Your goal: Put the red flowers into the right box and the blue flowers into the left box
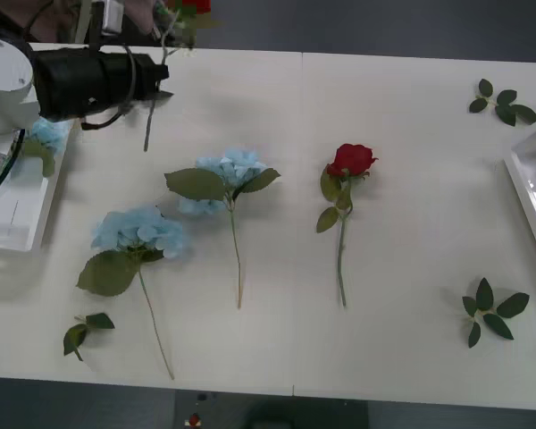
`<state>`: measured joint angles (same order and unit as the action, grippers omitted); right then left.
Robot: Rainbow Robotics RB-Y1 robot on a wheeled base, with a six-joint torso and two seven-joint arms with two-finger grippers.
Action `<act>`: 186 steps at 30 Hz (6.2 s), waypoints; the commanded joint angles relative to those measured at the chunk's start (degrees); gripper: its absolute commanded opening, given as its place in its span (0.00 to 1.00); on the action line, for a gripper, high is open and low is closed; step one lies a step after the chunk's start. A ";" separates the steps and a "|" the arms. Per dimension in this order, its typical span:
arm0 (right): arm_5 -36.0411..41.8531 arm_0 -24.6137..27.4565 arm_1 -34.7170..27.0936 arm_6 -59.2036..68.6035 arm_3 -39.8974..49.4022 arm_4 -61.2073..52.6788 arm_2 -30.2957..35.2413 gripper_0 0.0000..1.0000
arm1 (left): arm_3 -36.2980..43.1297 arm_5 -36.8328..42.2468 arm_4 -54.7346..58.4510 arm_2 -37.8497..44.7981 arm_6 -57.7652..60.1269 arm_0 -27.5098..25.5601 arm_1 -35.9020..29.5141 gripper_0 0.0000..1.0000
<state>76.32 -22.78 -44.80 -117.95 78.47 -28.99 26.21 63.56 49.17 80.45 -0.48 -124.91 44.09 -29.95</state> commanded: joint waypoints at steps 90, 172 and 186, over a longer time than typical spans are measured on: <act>16.40 -8.86 22.22 -0.26 -3.67 -73.31 -13.55 0.96 | 32.59 -11.29 -4.51 -20.52 2.13 -9.46 24.94 0.00; 17.81 -0.69 -11.89 8.44 -4.90 -19.44 3.32 0.00 | 47.97 26.59 -2.84 7.16 37.20 -39.52 -17.16 1.00; -2.67 -0.78 -11.53 8.70 -22.40 -5.90 -4.06 0.00 | 41.03 23.25 -17.69 -2.24 36.93 -35.48 -16.90 1.00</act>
<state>75.68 -22.68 -54.92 -110.94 57.18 -35.15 23.74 104.26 73.67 64.39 -0.57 -90.41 6.73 -46.36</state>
